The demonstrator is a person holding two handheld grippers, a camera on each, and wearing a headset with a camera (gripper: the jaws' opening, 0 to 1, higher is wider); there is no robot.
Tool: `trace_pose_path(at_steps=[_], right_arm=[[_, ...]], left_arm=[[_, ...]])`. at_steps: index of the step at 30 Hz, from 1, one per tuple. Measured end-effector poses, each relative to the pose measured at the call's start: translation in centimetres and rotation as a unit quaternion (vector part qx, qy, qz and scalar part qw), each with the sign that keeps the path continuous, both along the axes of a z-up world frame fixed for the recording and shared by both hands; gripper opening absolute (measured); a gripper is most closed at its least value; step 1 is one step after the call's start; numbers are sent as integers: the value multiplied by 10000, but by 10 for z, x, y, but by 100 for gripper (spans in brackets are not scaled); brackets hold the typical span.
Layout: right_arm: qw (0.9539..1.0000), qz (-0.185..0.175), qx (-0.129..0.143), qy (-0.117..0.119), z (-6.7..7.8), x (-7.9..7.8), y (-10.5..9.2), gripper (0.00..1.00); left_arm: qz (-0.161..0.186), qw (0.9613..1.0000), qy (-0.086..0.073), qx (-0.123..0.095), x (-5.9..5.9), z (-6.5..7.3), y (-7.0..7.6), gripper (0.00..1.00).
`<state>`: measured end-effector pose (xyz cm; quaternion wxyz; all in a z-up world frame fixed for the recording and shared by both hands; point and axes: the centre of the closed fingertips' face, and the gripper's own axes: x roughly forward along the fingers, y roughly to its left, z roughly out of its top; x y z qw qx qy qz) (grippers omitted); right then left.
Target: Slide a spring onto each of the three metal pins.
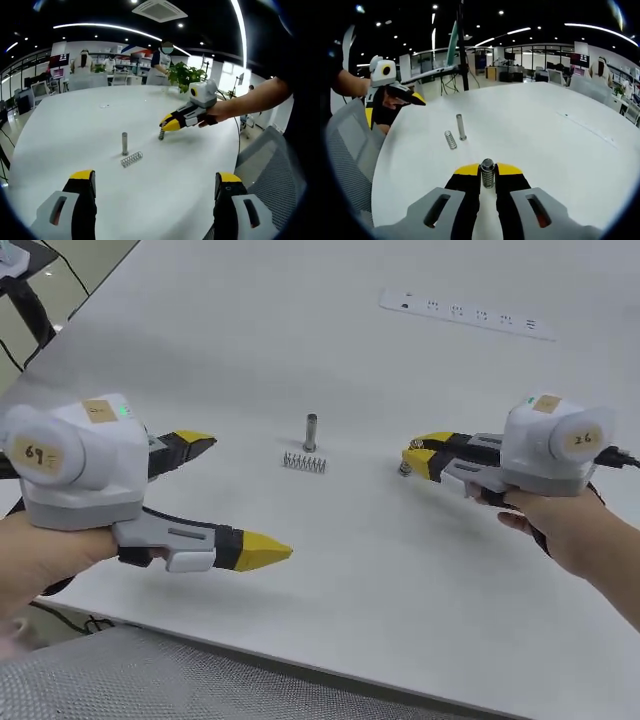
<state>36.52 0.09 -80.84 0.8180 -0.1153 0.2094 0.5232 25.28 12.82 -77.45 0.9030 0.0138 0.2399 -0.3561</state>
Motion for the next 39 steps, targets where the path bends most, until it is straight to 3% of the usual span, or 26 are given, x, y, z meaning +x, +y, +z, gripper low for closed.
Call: trace_pose_path(at_steps=[15,27,39], right_arm=[[9998,-72,166,39,18,3,2,25],[9995,77,263,-130,39,-8,-1,34],[9986,214,476,-90,50,-30,-10,36]], left_arm=[[20,10000,-62,-9,0,6,1,97],[-45,9999,-125,23,3,11,-2,97],[-25,9998,-178,5,6,15,-1,97]])
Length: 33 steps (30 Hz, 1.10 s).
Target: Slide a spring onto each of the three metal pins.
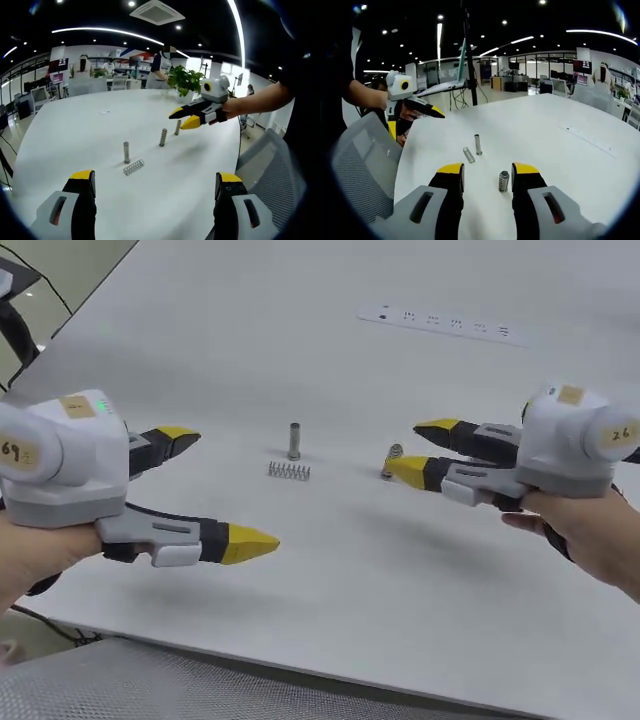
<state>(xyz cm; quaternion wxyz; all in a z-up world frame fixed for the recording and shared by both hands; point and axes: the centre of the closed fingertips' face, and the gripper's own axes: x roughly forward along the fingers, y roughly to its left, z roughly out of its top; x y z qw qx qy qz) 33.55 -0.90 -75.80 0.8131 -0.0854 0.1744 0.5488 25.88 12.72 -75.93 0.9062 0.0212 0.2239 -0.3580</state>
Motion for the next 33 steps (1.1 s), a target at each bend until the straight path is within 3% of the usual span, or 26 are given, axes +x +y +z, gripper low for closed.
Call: trace_pose_path(at_steps=[7,17,33], right_arm=[[10000,63,11,24,-1,-12,-4,36],[9997,142,-143,131,-19,-31,-13,34],[9989,118,-284,343,-38,-44,-23,34]], left_arm=[[-18,10000,-16,-1,2,1,-2,97],[-38,10000,10,-10,0,0,-5,97],[-97,9999,24,-10,2,0,-8,96]])
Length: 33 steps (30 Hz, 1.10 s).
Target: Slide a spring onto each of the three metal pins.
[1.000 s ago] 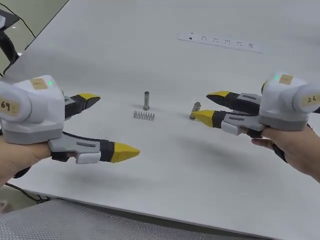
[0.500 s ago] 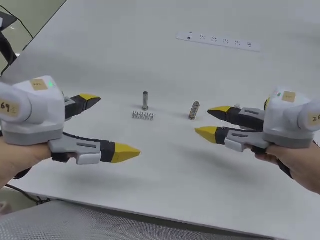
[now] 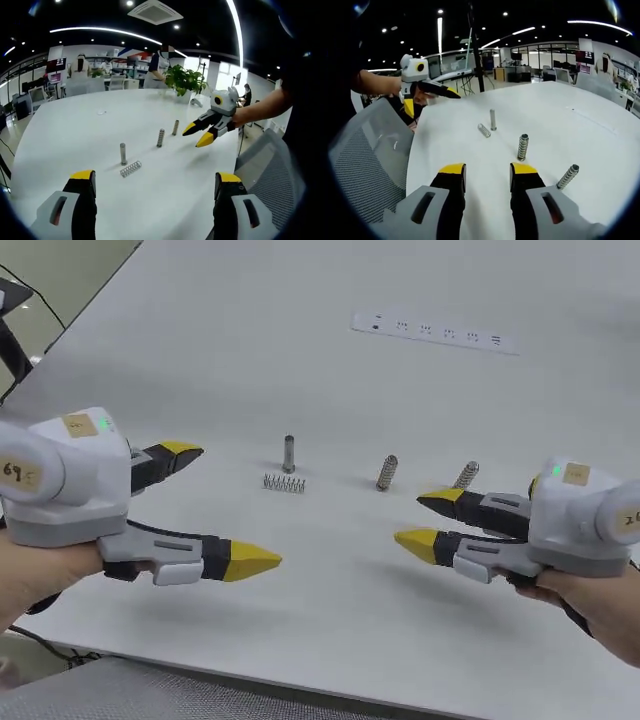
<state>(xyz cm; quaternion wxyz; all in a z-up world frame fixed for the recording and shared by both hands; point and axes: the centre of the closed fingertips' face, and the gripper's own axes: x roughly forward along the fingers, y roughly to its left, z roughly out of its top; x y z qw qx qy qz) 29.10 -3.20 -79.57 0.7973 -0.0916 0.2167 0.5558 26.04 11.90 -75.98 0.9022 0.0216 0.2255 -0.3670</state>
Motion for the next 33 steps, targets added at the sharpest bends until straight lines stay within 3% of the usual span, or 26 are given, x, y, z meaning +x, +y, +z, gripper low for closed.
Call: trace_pose_path(at_steps=[13,27,33], right_arm=[[9998,178,-55,-27,1,2,16,31],[9961,805,-84,-349,20,16,80,29],[9944,984,-134,-356,18,19,104,28]], left_arm=[[-2,10000,42,-11,-3,-4,0,95],[37,10000,76,22,-4,-7,7,95],[71,9999,84,16,-4,-7,10,94]])
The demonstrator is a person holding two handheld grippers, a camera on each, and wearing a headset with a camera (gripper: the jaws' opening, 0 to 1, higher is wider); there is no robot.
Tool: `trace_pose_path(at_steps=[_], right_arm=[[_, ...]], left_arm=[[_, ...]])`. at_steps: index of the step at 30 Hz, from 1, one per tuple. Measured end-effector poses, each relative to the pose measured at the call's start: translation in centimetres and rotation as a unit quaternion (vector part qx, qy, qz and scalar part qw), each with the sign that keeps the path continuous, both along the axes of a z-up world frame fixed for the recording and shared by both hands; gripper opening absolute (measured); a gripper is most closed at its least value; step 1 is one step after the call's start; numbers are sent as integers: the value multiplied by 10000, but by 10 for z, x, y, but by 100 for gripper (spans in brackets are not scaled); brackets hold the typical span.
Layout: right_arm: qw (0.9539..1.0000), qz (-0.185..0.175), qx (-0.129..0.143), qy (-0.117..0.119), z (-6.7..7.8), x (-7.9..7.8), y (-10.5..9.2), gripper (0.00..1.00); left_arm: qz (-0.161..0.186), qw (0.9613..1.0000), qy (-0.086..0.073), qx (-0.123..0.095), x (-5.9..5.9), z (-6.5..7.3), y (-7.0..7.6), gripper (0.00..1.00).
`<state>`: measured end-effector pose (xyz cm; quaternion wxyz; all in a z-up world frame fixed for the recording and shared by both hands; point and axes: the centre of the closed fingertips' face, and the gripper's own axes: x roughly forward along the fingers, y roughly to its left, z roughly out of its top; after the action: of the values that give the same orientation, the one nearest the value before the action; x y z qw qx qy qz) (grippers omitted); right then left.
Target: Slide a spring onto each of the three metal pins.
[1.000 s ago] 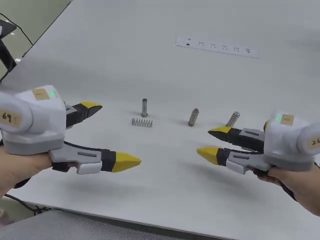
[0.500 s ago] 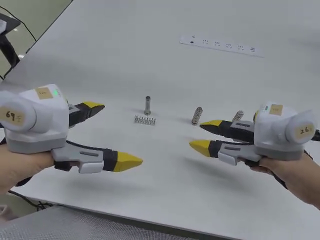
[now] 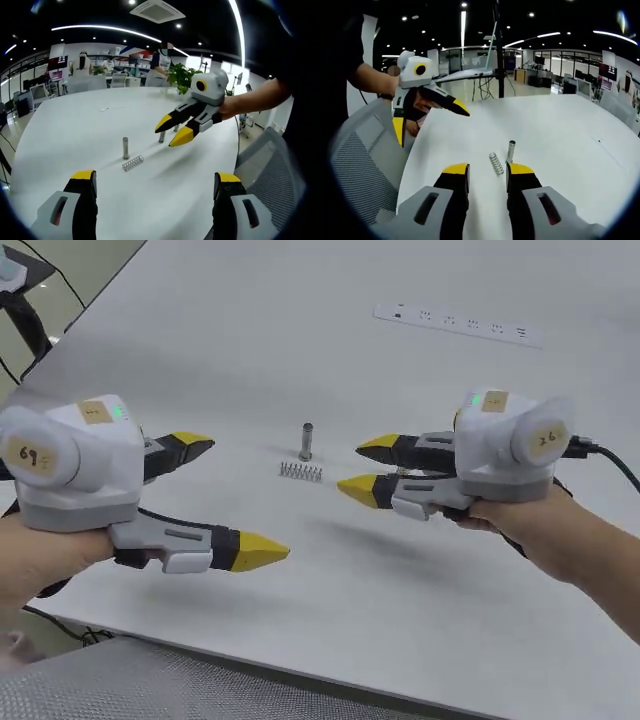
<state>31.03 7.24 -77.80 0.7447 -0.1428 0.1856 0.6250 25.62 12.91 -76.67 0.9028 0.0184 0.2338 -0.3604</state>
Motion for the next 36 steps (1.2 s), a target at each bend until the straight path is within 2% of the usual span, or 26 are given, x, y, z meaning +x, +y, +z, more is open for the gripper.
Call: trace_pose_path(at_steps=[9,25,29,36], right_arm=[[9999,123,-88,3,-8,5,21,24],[9987,63,-448,216,-36,12,35,22],[9978,14,-610,258,-43,15,35,20],[9971,-55,-679,339,-48,16,39,19]], left_arm=[[49,10000,19,-31,0,-2,3,94],[34,10000,83,15,1,-9,6,94],[51,10000,71,5,1,-8,8,93],[64,9999,109,-8,-1,-12,10,93]])
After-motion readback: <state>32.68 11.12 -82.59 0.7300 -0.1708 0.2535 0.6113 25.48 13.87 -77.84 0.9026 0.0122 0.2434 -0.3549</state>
